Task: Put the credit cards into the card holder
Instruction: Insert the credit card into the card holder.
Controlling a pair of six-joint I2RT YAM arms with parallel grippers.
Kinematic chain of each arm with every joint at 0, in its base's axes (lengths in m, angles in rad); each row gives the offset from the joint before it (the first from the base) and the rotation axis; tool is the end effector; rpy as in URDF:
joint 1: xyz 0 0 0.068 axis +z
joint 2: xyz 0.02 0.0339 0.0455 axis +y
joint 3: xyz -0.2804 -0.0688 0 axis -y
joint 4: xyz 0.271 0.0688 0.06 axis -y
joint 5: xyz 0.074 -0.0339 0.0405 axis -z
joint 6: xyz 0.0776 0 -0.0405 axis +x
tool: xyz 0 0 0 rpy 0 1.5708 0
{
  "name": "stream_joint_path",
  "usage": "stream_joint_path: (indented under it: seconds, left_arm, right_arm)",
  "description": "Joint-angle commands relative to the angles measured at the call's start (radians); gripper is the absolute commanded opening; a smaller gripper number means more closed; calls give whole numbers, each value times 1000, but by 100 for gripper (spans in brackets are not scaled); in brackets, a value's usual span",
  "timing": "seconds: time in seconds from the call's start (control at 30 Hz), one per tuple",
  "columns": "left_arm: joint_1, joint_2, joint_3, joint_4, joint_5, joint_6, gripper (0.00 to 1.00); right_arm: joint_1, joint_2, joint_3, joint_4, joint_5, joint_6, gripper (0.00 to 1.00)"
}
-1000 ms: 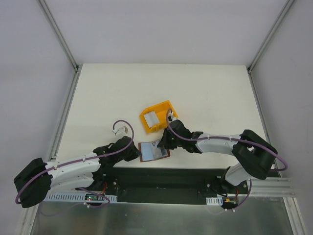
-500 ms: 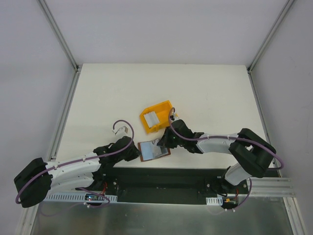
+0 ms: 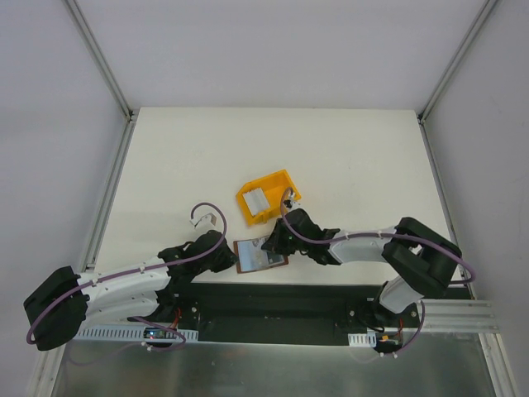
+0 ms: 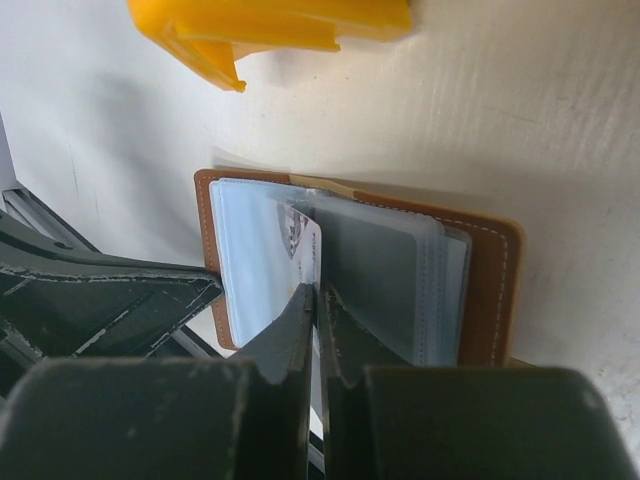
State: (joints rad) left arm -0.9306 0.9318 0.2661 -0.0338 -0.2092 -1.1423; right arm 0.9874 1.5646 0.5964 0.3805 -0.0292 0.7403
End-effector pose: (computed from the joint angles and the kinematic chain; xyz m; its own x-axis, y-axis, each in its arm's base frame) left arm 0.1430 -0.1649 0.1219 -0.7870 -0.4329 -0.4395 -0.0633 0.7654 -0.6404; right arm 0.1895 0.2912 0.1206 -0.7972 0.0161 -0.6035 -0.4198 0.7037 0.5733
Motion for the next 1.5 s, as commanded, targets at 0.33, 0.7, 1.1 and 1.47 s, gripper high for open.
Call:
stream_joint_path:
  seconds: [0.33, 0.7, 1.1, 1.47]
  left_arm:
    - [-10, -30, -21, 17, 13, -11, 0]
    - [-10, -5, 2, 20, 17, 0, 0]
    - [-10, 4, 12, 26, 21, 6, 0]
    - [-10, -27, -5, 28, 16, 0, 0]
  right_arm:
    - [25, -54, 109, -304, 108, -116, 37]
    - [51, 54, 190, -275, -15, -121, 36]
    - [79, 94, 246, -247, -64, -124, 34]
    - [79, 34, 267, -376, 59, -176, 37]
